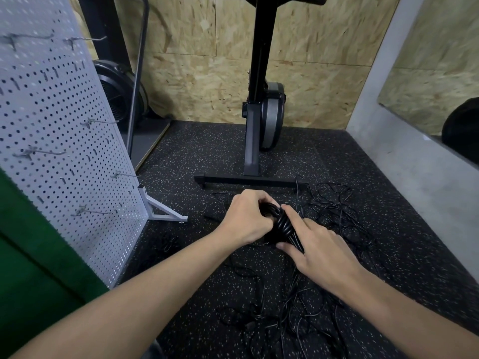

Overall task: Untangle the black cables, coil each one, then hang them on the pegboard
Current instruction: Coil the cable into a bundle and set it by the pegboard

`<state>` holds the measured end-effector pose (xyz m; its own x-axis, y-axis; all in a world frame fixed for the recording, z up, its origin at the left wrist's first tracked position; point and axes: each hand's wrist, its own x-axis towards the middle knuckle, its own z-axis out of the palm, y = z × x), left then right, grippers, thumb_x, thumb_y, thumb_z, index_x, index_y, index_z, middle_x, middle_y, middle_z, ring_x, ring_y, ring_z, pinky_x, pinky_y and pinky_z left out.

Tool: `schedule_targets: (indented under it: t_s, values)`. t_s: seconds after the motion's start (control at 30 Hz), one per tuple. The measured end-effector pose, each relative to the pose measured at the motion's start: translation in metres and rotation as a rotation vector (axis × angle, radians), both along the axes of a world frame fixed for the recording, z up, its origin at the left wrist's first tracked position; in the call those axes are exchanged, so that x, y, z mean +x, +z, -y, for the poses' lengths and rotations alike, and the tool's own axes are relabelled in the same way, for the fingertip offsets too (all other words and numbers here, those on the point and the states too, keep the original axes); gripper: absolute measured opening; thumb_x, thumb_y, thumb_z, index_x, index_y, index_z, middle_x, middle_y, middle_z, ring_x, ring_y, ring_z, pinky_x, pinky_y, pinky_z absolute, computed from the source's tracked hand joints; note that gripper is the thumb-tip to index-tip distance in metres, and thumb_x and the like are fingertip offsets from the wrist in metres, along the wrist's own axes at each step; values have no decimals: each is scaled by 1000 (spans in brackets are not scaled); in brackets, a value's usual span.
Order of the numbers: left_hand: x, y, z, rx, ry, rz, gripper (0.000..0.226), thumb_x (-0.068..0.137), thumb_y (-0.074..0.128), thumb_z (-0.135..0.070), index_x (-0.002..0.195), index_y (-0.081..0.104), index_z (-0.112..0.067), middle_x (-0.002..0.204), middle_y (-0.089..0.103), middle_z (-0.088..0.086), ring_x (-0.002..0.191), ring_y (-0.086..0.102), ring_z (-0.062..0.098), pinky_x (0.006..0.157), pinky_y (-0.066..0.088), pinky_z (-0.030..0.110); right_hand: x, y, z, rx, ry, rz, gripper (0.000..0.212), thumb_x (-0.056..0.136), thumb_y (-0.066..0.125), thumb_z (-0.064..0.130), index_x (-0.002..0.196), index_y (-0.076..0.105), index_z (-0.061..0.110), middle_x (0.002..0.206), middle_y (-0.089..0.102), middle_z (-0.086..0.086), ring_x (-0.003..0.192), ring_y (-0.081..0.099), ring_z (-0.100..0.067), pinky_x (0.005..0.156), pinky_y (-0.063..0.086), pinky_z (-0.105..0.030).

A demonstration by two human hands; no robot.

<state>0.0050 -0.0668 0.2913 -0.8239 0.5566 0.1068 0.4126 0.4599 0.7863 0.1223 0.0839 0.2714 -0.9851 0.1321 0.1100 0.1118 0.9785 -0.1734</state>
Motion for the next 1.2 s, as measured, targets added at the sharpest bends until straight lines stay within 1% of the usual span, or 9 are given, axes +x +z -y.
schedule_targets:
  t_s: [0.17, 0.33, 0.6, 0.7, 0.83, 0.9, 1.0, 1.13, 1.2]
  values:
    - [2, -2, 0, -40, -21, -140, 27, 82, 77, -2, 100, 75, -23, 96, 73, -10, 96, 65, 7, 89, 54, 24, 2, 3, -5, 36, -8, -7, 80, 101, 48, 62, 163, 5, 39, 123, 59, 9, 104, 67, -19, 82, 52, -34]
    - [8, -1, -4, -106, -40, -203, 34, 84, 70, 5, 105, 74, -21, 108, 64, -3, 105, 60, 15, 93, 52, 30, 1, 0, -3, 27, 2, 1, 80, 101, 49, 60, 163, 5, 36, 122, 61, 6, 102, 68, -22, 86, 55, -37]
    - [11, -4, -9, -113, -41, -256, 34, 85, 67, 4, 109, 72, -20, 110, 61, -2, 105, 60, 18, 93, 54, 37, 0, -2, -7, -6, -4, 9, 78, 101, 52, 59, 162, 9, 38, 124, 63, 5, 105, 68, -23, 89, 55, -41]
    - [4, -13, -6, -38, -51, -266, 30, 87, 73, -5, 111, 73, -22, 108, 66, -7, 104, 63, 11, 96, 54, 31, -3, -8, -16, -167, -14, 6, 76, 97, 60, 57, 159, 17, 45, 117, 66, 6, 97, 67, -19, 88, 56, -41]
    - [-2, -22, 1, 95, -101, -215, 45, 86, 83, -17, 129, 69, -22, 122, 70, -11, 113, 61, -2, 97, 42, 4, -8, -18, -33, -404, -9, -14, 73, 96, 64, 54, 157, 24, 48, 114, 65, 11, 89, 59, -4, 83, 52, -31]
    - [-5, -23, 6, 94, -133, -219, 50, 86, 85, -22, 132, 67, -25, 124, 66, -14, 115, 59, -4, 96, 42, 4, -8, -18, -36, -473, -16, -27, 73, 97, 65, 52, 158, 25, 47, 118, 64, 12, 84, 55, 3, 78, 45, -23]
    - [-9, -22, 13, 123, -120, -187, 41, 89, 82, -23, 128, 70, -28, 121, 68, -16, 111, 61, -6, 90, 46, 6, -7, -17, -36, -481, -4, -15, 74, 97, 67, 48, 159, 26, 45, 115, 60, 15, 76, 50, 9, 73, 39, -15]
    - [-5, -22, 8, 140, -1, -119, 36, 87, 83, -29, 121, 72, -31, 111, 67, -14, 100, 61, -5, 84, 41, 1, -8, -17, -31, -463, 25, -58, 74, 96, 67, 50, 158, 26, 48, 124, 63, 12, 84, 53, 8, 81, 43, -20]
    - [-3, -24, 3, 138, 53, -81, 29, 86, 83, -32, 113, 73, -31, 104, 66, -13, 95, 61, -3, 83, 42, 3, -9, -17, -28, -438, 41, -70, 75, 96, 66, 52, 157, 23, 50, 131, 61, 11, 96, 58, -1, 90, 50, -29]
